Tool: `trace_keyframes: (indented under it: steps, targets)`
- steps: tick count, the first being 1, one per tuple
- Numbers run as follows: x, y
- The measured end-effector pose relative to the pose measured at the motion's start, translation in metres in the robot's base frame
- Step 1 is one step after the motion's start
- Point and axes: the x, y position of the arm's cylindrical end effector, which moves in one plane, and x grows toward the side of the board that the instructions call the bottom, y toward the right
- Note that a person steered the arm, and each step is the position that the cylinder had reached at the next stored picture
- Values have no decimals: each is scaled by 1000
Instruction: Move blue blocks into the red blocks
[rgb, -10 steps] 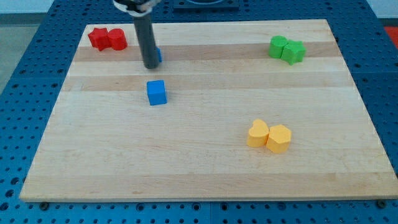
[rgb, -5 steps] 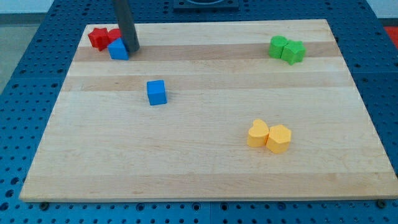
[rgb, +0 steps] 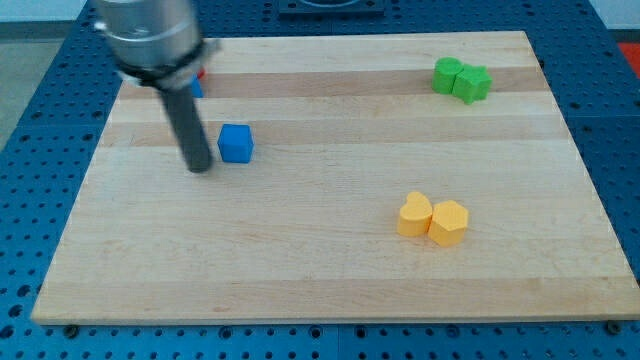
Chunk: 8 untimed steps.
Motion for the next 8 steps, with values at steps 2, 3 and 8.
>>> trace_keyframes:
  steps: [2,3,8]
  targets:
    - [24,103]
    - [-7,62]
    - [-89,3]
